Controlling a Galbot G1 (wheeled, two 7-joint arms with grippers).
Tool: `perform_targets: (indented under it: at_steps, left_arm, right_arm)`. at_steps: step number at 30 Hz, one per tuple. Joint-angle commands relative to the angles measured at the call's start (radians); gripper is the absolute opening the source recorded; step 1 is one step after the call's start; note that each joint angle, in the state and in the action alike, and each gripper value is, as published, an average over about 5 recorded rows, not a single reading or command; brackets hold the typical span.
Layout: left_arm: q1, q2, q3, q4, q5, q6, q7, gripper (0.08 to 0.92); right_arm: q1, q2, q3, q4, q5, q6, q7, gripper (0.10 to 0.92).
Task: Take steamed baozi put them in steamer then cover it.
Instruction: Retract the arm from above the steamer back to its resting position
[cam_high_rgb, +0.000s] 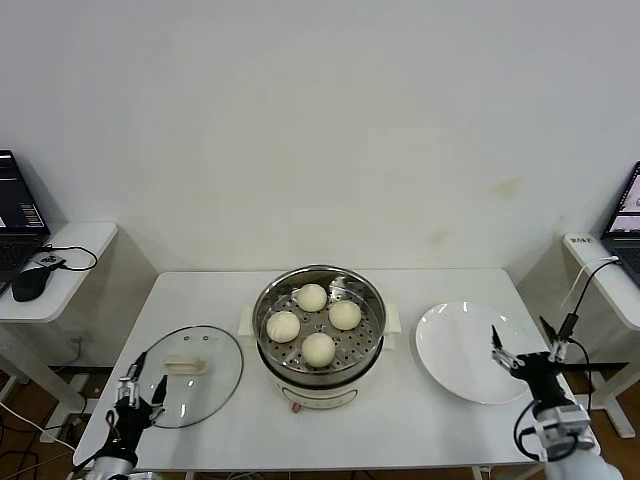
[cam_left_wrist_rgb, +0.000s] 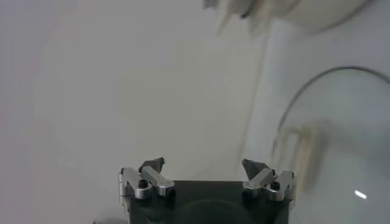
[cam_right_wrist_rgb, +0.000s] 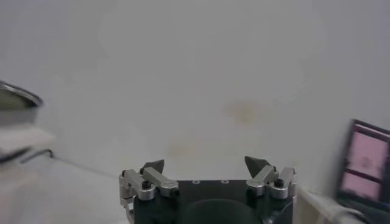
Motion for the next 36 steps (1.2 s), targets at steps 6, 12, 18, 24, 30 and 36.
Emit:
perform_targets:
  at_steps: [6,12,18,24,30,36]
  left_arm:
    - [-0.190,0.051,0.081,0.230,0.188,-0.027,0.017,0.823]
    - [-0.251,0.076,0.089,0.285,0.185,-0.026,0.022,0.823]
    - [-0.291,0.096,0.108,0.330,0.184,-0.026,0.026,0.823]
    - [-0.315,0.110,0.117,0.350,0.179,-0.025,0.028,0.823]
    - [-0.328,0.114,0.129,0.351,0.173,-0.023,0.039,0.823]
    - [-0.347,0.113,0.141,0.357,0.173,-0.021,0.045,0.823]
  right_arm:
    - [-0.085,0.059,0.110,0.020,-0.038,0.021,0.016,0.823]
    - [-0.089,0.066,0.114,0.018,-0.042,0.024,0.015,0.823]
    - [-0.092,0.081,0.114,0.022,-0.044,0.024,0.011,0.823]
    - [-0.093,0.089,0.112,0.024,-0.049,0.024,0.008,0.823]
    - [-0.091,0.094,0.107,0.020,-0.055,0.025,0.006,0.823]
    - [-0.089,0.098,0.105,0.019,-0.059,0.026,0.003,0.823]
